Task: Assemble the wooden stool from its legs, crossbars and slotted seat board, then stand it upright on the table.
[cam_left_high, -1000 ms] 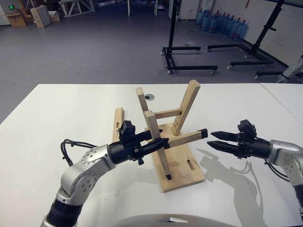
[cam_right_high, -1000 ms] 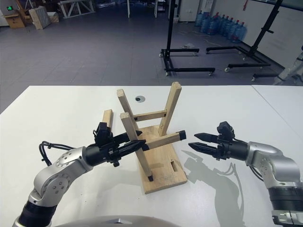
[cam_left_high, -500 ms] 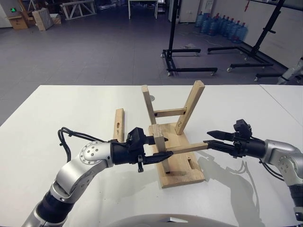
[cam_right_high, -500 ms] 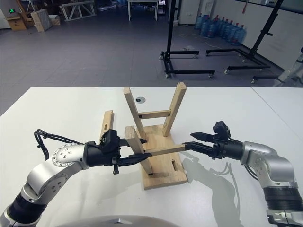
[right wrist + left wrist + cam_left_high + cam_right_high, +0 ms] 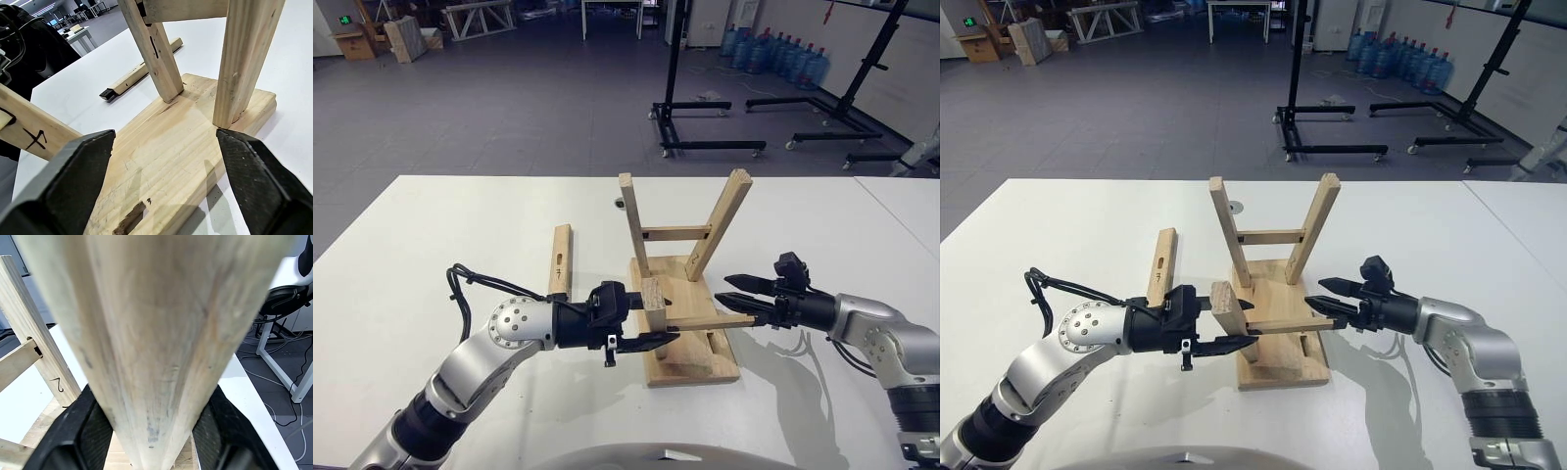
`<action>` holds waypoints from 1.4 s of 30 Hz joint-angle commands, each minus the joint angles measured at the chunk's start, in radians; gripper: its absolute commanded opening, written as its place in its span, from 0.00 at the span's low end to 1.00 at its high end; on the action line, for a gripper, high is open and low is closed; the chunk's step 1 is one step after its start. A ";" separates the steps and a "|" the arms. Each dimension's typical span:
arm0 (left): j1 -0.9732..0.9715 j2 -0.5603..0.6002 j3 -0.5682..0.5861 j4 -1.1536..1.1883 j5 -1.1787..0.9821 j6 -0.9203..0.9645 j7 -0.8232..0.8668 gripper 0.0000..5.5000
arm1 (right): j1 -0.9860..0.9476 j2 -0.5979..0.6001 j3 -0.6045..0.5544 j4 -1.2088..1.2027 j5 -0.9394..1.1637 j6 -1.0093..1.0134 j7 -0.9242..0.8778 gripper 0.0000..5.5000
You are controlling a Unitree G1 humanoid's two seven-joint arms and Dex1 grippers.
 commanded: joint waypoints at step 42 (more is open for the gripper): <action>-0.283 0.148 -0.149 0.717 0.171 0.073 -0.327 0.46 | -0.008 0.356 0.662 0.524 -0.760 -0.534 -0.575 0.69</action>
